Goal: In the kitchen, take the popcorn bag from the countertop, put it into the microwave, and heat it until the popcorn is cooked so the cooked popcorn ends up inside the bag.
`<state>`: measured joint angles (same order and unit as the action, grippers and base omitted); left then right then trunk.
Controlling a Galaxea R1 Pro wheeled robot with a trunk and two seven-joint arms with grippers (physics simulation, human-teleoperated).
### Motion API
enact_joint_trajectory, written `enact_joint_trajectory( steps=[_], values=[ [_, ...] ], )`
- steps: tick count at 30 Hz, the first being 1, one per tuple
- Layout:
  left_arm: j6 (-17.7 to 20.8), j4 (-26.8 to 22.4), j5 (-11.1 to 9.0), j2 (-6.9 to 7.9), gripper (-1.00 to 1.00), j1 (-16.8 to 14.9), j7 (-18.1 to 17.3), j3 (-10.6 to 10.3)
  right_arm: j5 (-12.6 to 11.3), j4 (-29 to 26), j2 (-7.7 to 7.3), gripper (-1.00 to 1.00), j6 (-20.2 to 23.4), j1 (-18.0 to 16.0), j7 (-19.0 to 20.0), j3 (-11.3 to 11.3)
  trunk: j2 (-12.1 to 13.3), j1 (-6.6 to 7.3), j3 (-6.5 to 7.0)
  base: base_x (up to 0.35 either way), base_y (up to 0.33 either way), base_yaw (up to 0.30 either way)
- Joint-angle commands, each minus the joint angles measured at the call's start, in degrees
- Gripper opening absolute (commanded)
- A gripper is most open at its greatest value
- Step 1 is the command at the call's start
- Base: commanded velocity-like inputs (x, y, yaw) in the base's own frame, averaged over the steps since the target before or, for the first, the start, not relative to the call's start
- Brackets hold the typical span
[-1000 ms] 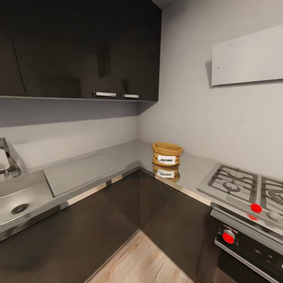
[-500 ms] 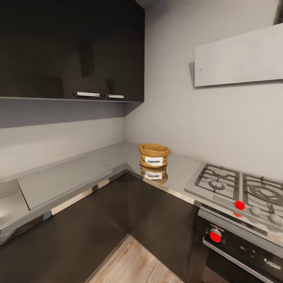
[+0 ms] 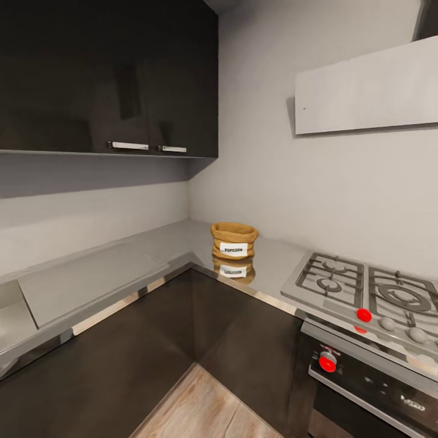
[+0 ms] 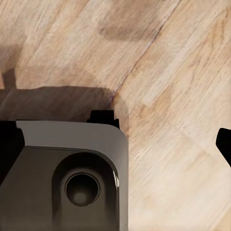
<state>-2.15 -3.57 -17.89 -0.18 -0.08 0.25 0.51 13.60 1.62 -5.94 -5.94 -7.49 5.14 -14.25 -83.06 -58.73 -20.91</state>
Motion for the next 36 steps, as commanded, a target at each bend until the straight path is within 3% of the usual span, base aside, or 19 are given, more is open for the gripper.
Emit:
enact_joint_trajectory(
  steps=[1,9,36],
  values=[
    [-0.13,-0.03,-0.27,-0.05,1.0,-0.01,0.22,0.07,0.46,0.18,-0.04,1.0,-0.39,-0.07,0.12,-0.5,-0.04,0.0,-0.06,0.0,0.0,0.0],
    [-0.11,-0.03,-0.38,-0.24,1.0,-0.01,3.26,0.19,0.62,0.2,0.28,1.0,-0.43,-0.07,0.12,-0.52,-0.04,0.0,-0.06,0.0,0.0,0.0],
    [-0.06,-0.03,-0.39,-0.09,1.0,-0.01,4.5,0.11,0.55,0.2,0.58,1.0,-0.31,-0.07,0.14,-0.52,10.79,5.93,4.79,0.0,0.0,0.0]
  ],
)
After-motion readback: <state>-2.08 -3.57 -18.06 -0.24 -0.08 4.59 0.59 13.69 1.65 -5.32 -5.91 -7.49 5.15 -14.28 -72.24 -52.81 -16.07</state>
